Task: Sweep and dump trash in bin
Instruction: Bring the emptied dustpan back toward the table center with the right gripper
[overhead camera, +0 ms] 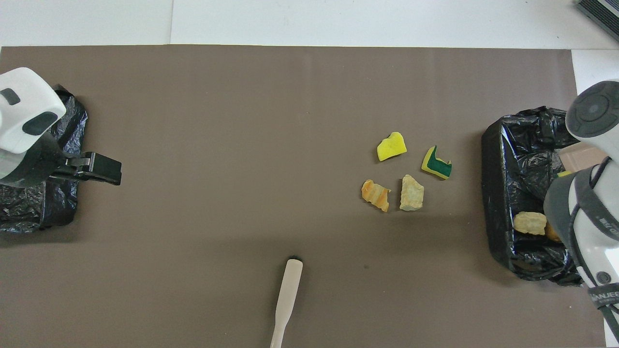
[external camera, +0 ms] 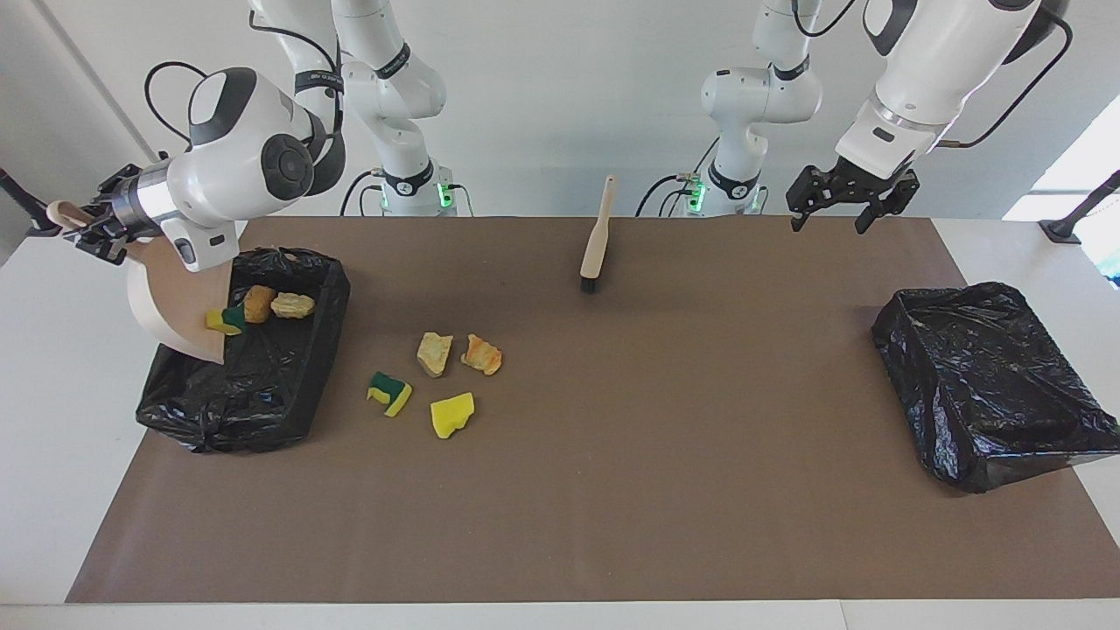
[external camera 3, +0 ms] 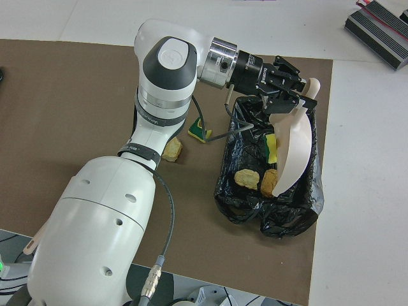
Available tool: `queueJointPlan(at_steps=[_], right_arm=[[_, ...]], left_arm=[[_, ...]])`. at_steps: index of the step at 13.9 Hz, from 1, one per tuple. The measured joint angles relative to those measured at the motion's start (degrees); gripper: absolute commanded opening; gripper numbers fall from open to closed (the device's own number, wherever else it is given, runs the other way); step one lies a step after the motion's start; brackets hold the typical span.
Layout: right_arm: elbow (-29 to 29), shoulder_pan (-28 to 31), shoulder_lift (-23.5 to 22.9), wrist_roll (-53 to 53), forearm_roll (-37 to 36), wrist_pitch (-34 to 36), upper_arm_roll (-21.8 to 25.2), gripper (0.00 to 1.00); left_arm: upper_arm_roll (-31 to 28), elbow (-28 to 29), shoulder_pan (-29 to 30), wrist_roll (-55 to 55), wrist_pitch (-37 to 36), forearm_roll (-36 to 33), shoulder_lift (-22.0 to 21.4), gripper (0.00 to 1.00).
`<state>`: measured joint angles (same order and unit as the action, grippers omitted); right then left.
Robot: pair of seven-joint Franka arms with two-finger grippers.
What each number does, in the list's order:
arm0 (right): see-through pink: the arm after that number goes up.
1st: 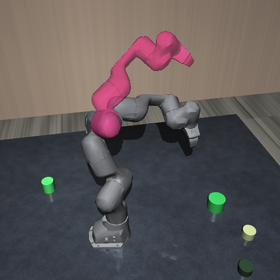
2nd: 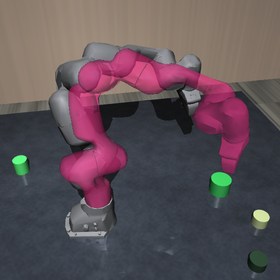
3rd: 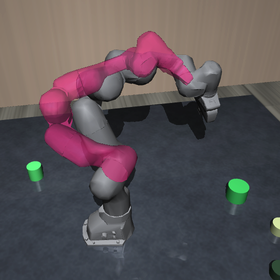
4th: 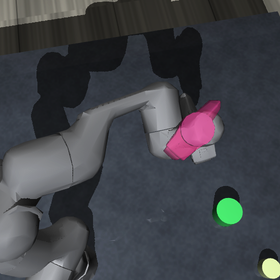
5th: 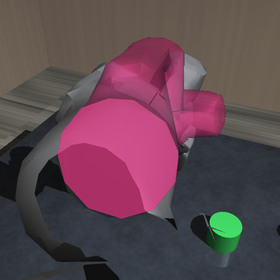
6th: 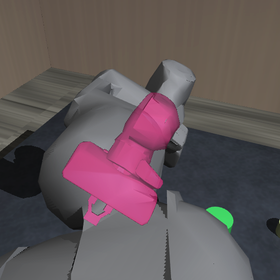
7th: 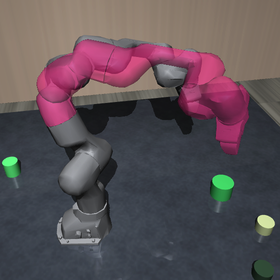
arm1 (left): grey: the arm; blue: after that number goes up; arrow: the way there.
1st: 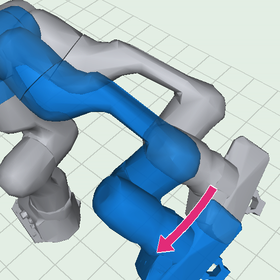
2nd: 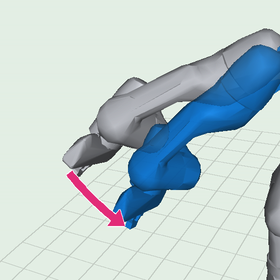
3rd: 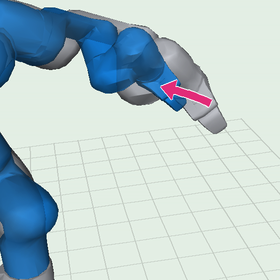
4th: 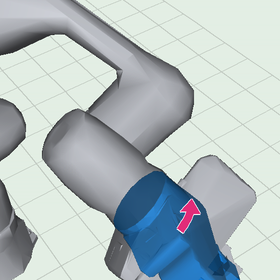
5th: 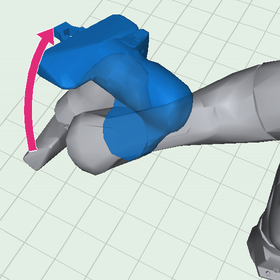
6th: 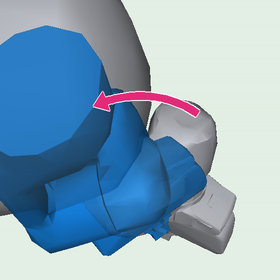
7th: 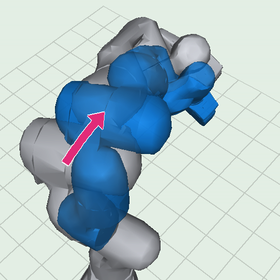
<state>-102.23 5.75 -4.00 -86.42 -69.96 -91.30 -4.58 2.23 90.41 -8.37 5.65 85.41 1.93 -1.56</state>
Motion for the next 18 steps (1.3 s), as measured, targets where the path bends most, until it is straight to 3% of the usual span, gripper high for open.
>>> queueJointPlan(at_steps=[5, 10, 13, 18], right_arm=[[0.6, -1.0, 1.2, 1.3, 0.7, 1.7, -0.2, 0.0], [11.7, -1.4, 4.0, 8.0, 16.8, 11.1, -3.0, 0.0], [14.5, -1.7, 4.1, 26.8, 31.6, 17.6, -7.2, 0.0], [14.7, -3.1, 4.2, 65.0, 56.5, 16.4, -11.0, 0.0]], left_arm=[[0.0, 0.0, 1.8, -4.0, -0.1, 0.0, 0.0, 1.0], [0.0, 0.0, 2.2, -4.7, -0.6, 0.0, 0.0, 1.0], [-0.1, -0.1, 2.5, -4.7, -2.7, -0.1, -0.8, 1.0], [-0.6, -0.1, 5.4, -5.0, -5.1, -0.1, -2.1, 1.0]])
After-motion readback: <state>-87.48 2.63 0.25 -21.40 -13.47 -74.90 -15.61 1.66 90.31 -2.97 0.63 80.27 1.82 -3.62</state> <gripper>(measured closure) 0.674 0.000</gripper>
